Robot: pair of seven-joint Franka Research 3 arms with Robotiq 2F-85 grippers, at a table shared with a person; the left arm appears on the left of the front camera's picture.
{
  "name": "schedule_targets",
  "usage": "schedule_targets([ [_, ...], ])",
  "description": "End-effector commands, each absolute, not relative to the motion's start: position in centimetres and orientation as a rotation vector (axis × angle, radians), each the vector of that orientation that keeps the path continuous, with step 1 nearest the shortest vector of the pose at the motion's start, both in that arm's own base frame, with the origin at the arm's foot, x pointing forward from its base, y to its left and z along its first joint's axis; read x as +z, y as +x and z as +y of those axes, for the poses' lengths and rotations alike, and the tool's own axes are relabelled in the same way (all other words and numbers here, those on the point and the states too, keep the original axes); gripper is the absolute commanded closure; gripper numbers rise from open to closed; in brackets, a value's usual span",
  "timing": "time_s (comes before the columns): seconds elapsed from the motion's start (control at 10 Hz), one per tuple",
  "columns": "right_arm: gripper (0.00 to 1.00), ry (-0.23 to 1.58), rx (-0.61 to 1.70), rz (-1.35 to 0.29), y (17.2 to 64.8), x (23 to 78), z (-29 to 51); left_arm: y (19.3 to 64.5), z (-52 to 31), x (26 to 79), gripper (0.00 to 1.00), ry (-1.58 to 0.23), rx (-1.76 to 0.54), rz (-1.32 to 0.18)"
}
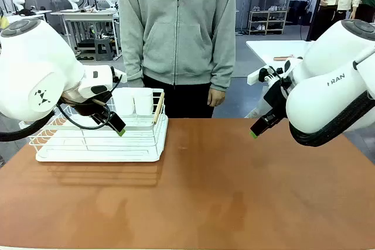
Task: Clean the table.
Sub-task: Pick up the Lint Roller when the human hands it over.
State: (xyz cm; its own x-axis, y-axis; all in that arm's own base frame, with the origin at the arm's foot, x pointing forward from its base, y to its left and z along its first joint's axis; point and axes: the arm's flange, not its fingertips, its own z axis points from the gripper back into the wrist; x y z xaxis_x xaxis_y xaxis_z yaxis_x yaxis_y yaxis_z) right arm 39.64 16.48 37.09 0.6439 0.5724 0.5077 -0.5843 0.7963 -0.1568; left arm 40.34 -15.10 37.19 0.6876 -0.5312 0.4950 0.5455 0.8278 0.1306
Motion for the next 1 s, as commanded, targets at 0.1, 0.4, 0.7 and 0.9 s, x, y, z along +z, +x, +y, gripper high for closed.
schedule_targets([
  [0.1, 0.0, 0.022, 0.658, -0.57, 39.64, 37.09, 16.48, 40.34, -15.12, 37.19, 0.0, -0.028, -0.603, -0.545],
  [0.4, 0.0, 0.022, 0.658, -0.57, 39.64, 37.09, 16.48, 40.34, -15.12, 37.19, 0.0, -0.028, -0.603, -0.545],
  [0.7, 0.0, 0.022, 0.658, -0.57, 39.64, 37.09, 16.48, 40.34, -15.12, 37.19, 0.0, -0.028, -0.603, -0.545],
  [0.9, 0.0, 0.022, 0.658, -0.57, 39.64, 37.09, 16.48, 40.34, -15.12, 37.19, 0.0, -0.028, -0.603, -0.545],
])
